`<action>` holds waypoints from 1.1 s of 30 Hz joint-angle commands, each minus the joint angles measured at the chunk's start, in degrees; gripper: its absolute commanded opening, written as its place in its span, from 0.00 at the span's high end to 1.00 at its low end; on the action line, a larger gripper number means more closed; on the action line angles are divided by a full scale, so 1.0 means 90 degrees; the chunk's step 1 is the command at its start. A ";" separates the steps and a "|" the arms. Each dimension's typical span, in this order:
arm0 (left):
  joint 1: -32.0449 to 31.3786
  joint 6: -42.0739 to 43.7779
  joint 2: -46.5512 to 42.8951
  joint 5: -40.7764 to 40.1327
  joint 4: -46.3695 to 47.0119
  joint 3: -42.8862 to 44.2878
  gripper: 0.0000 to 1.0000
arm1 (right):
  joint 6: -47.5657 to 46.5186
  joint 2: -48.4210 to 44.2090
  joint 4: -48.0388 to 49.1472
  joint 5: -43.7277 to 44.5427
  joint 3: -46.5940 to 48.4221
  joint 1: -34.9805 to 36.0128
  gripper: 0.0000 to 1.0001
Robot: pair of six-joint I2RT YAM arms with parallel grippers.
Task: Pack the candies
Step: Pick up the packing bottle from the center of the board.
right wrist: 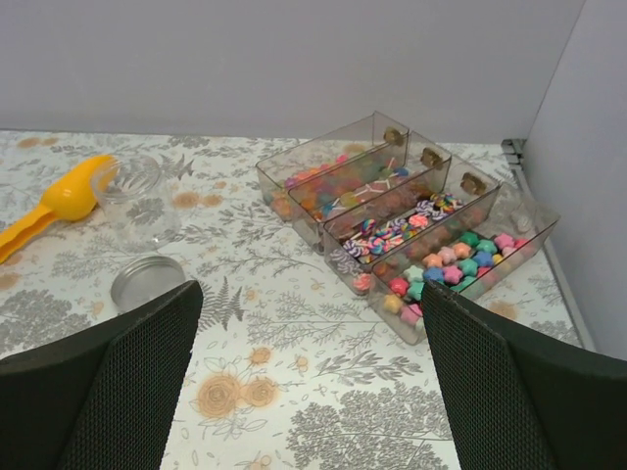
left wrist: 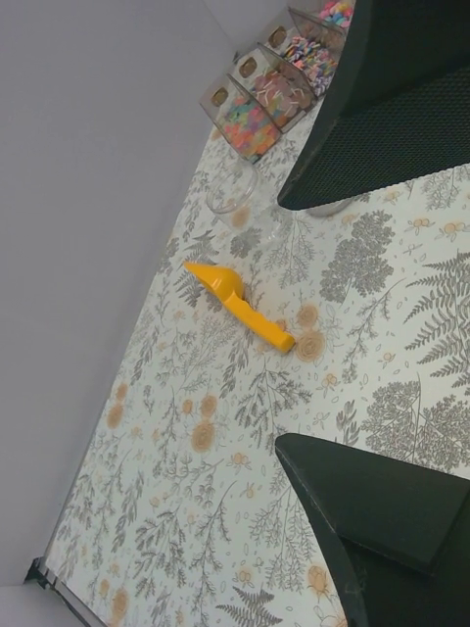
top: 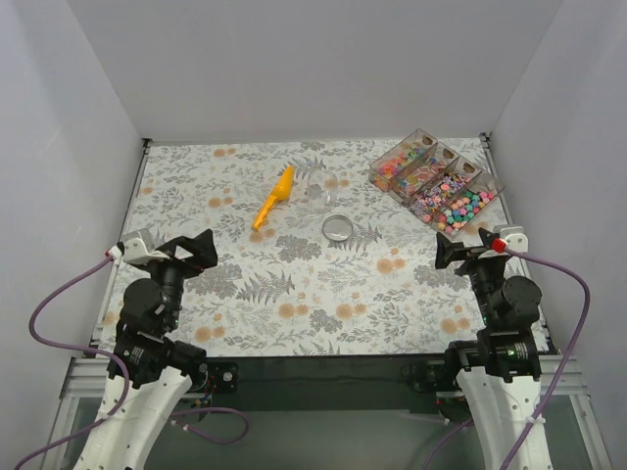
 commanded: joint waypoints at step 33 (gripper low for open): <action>-0.0661 -0.0814 1.1931 0.2683 -0.2174 0.9022 0.38 | 0.2143 0.0387 0.0178 -0.0985 -0.1279 0.0153 0.02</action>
